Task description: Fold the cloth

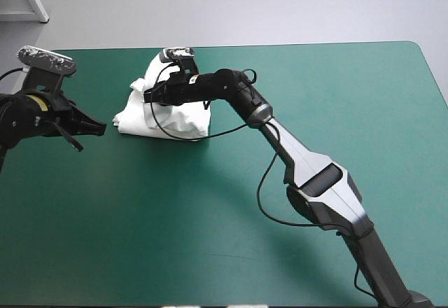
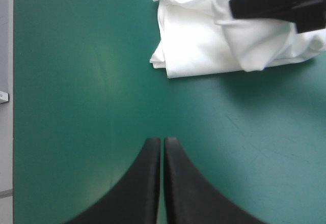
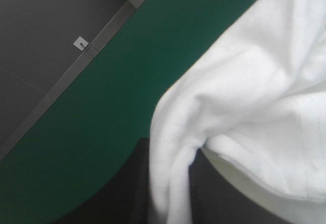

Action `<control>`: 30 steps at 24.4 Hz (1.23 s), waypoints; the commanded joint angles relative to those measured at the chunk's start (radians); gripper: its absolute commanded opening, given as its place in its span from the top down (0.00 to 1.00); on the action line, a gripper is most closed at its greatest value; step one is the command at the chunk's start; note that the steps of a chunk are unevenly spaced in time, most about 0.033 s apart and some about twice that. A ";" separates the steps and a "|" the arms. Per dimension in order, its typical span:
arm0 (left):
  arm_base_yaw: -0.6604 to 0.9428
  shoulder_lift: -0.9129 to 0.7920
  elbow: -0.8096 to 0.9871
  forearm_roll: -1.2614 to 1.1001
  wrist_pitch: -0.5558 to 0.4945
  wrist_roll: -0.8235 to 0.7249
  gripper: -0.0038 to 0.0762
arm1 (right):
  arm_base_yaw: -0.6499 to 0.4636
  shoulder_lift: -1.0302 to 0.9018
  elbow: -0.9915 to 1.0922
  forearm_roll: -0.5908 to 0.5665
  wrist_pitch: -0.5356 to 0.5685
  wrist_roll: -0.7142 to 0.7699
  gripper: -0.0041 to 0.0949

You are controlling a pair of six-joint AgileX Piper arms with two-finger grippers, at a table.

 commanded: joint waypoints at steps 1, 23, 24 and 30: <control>0.001 -0.085 0.028 0.006 0.040 -0.018 0.93 | 0.014 0.019 -0.167 0.083 -0.066 -0.011 0.95; 0.001 -0.181 0.142 -0.020 -0.005 -0.045 0.93 | -0.080 -0.054 -0.467 -0.318 0.428 0.282 0.30; 0.001 -0.181 0.142 -0.050 -0.005 -0.043 0.93 | -0.103 -0.063 -0.467 -0.319 0.428 0.295 0.30; 0.001 -0.181 0.142 -0.092 -0.013 -0.039 0.93 | -0.220 -0.065 -0.419 -0.213 0.431 0.366 0.30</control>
